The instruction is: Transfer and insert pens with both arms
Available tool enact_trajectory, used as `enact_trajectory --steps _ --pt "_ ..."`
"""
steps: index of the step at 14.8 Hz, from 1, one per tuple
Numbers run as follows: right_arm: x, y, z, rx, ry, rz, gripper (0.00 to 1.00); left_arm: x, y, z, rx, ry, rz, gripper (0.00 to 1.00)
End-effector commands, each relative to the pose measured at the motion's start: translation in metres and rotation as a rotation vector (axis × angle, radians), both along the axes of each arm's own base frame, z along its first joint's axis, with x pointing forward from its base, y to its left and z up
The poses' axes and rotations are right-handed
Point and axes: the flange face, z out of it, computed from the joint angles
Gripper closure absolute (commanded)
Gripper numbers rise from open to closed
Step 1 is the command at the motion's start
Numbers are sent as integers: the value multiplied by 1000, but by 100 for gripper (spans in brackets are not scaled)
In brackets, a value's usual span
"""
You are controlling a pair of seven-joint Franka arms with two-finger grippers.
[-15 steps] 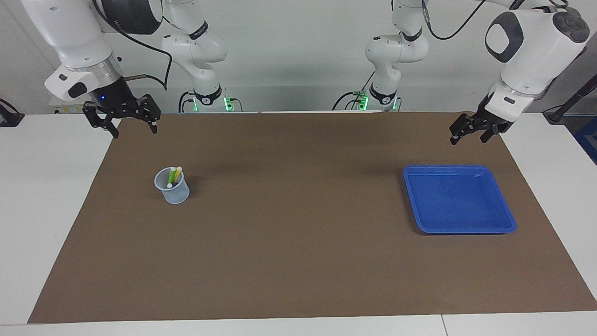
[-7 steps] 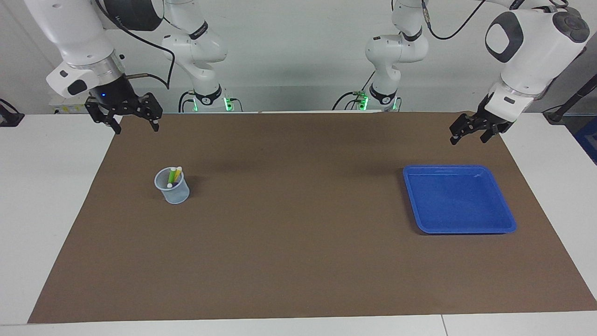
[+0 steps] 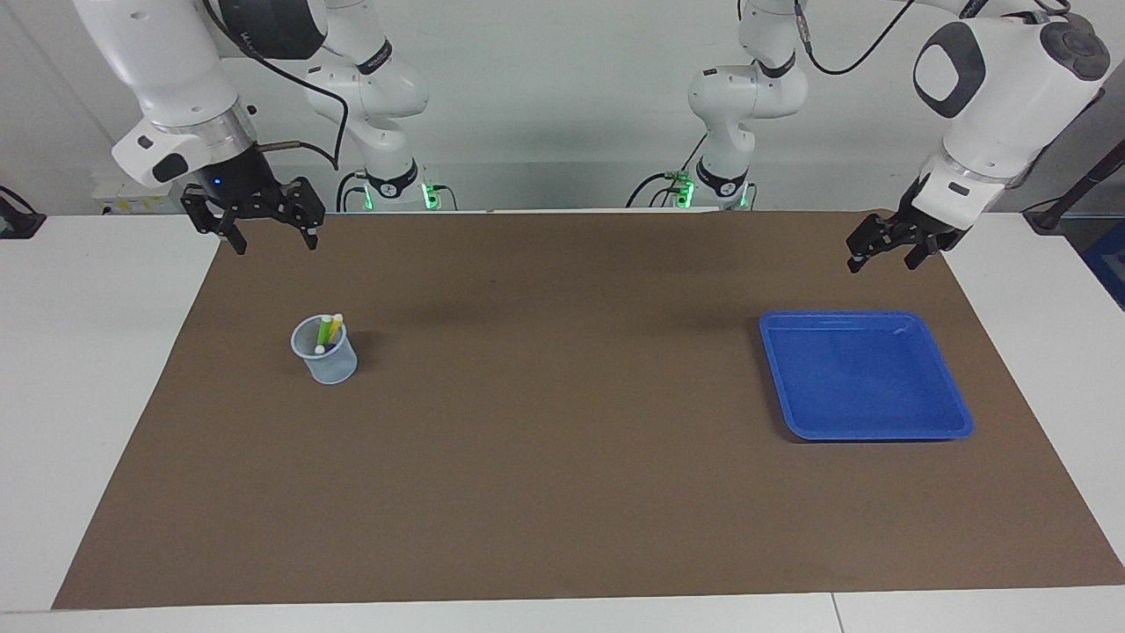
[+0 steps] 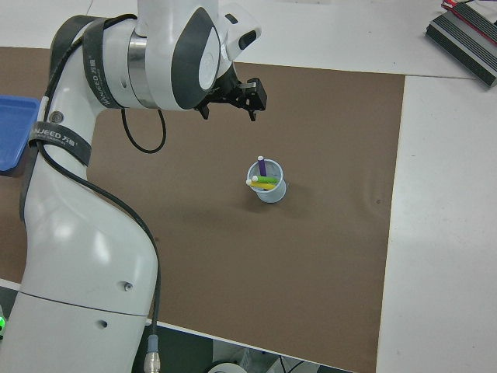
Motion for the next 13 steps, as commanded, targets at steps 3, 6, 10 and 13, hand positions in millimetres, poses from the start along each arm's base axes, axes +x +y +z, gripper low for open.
enact_trajectory --steps 3,6,10,13 --pt "2 -16 -7 -8 4 -38 0 -5 -1 4 16 -11 -20 0" --pt "2 -21 -4 -8 -2 -42 0 -5 -2 7 15 -16 -22 0" --pt "3 -19 -3 -8 -5 -39 0 -7 -2 6 16 -5 -22 0" --pt "3 -17 -3 -8 -5 -38 0 -8 -2 9 14 -2 -21 0"
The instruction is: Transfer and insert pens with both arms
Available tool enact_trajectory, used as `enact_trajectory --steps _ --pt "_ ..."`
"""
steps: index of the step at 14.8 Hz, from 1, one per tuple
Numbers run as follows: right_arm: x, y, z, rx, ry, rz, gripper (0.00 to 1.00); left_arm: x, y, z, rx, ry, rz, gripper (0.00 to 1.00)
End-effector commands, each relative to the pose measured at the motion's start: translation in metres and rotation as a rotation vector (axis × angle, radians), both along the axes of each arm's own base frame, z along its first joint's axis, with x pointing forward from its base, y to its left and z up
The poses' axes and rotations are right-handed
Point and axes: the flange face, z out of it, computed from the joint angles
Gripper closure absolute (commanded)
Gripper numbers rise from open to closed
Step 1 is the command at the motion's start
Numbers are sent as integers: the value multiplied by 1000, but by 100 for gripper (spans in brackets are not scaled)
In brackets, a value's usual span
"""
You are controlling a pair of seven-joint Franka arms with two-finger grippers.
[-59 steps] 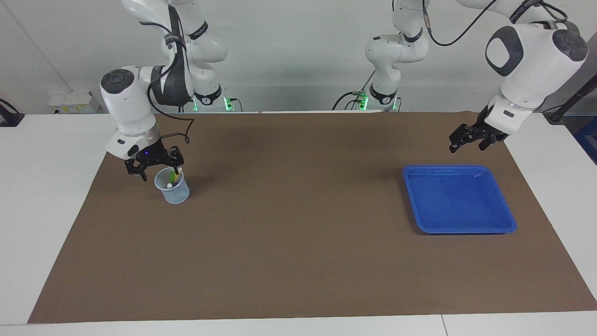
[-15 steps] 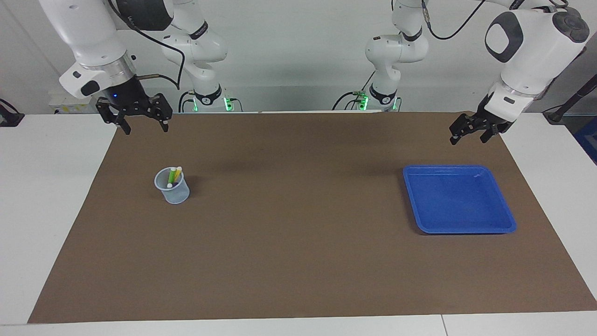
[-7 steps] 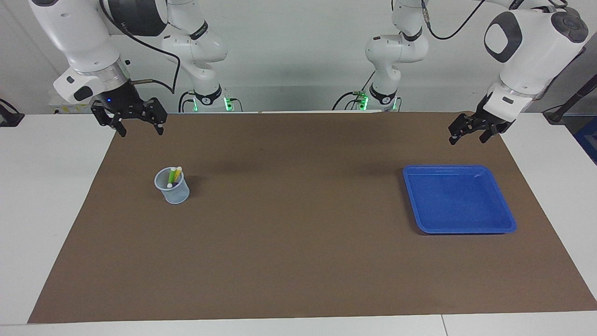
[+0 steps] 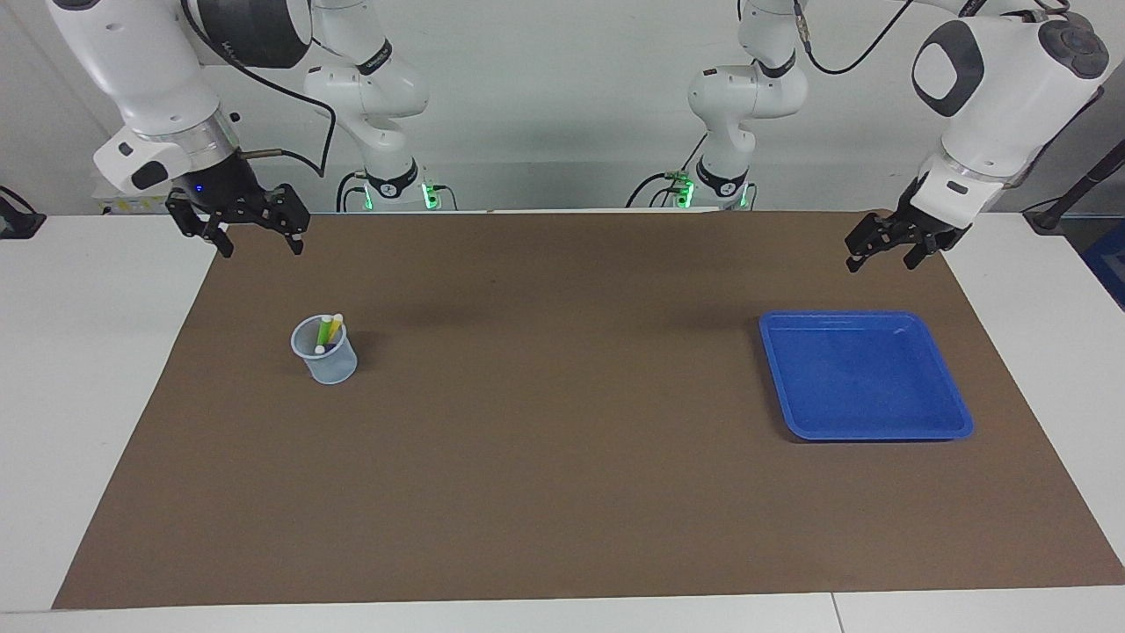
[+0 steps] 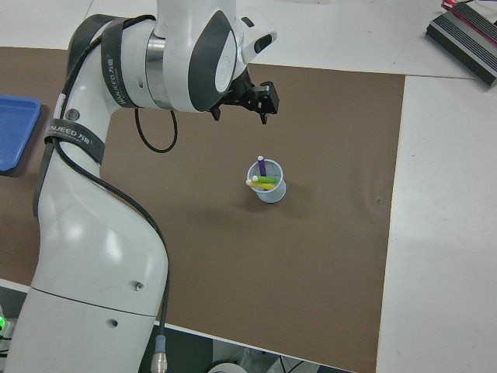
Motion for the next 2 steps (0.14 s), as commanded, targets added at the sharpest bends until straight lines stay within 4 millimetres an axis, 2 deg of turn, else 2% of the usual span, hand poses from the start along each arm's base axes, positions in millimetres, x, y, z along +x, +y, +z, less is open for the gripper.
enact_trajectory --steps 1,2 --pt "1 1 2 -10 -13 -5 0 -10 -1 9 13 9 -17 0" --pt "1 1 2 -10 -14 -5 0 -12 -1 9 15 13 -17 0"
